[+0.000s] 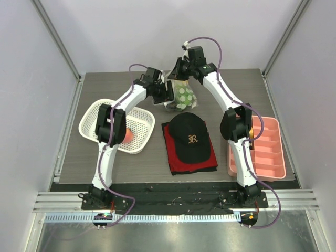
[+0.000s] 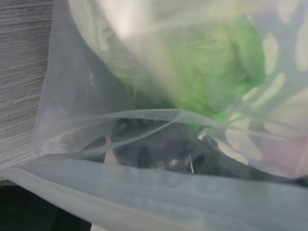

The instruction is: Open the zip-top bag and remove the fake food

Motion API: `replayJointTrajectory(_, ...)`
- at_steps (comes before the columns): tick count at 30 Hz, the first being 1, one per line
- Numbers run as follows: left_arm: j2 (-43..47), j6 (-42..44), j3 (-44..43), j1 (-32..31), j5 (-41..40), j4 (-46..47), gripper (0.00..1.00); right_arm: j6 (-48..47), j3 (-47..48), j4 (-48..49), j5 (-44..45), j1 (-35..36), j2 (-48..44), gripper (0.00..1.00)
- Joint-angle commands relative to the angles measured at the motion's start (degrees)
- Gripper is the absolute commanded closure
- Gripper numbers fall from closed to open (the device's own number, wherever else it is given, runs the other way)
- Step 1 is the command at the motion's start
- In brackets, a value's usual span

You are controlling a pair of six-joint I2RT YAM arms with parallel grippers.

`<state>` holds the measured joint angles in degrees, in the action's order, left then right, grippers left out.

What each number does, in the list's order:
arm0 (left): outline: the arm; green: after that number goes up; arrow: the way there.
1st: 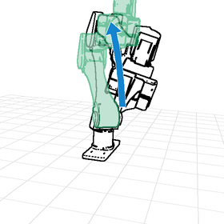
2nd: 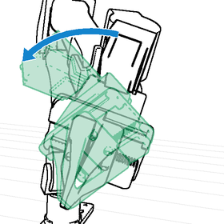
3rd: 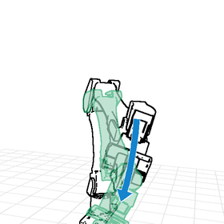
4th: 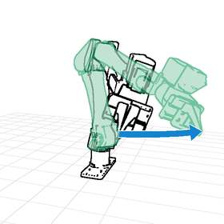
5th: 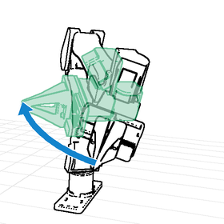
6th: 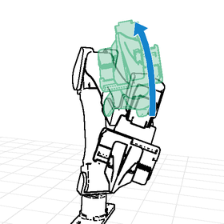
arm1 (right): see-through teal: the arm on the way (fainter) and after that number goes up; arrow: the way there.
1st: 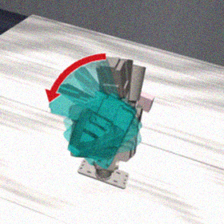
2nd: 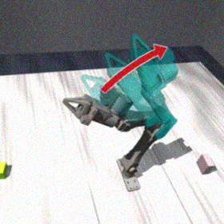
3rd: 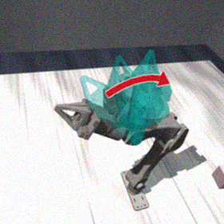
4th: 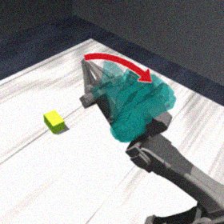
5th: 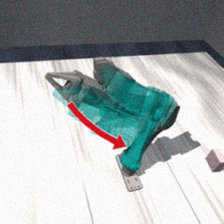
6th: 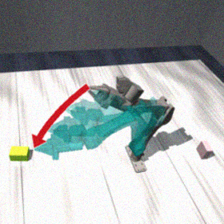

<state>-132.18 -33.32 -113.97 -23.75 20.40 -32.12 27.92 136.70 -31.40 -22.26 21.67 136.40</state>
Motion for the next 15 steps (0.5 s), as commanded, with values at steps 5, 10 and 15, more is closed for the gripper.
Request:
replayJointTrajectory(5,-3.6,4.1,-3.1,-1.1,-0.3,-5.3,0.52,1.0,1.5,7.0,0.2,-0.2,-2.3,0.99)
replayJointTrajectory(10,-2.2,4.1,-6.6,-0.4,0.3,-7.3,0.95,-1.0,-0.8,7.0,1.8,-0.6,-3.2,0.98)
replayJointTrajectory(15,1.1,2.5,-8.9,0.8,1.6,-6.6,1.00,-1.9,-1.4,7.0,2.0,-1.2,-3.9,0.99)
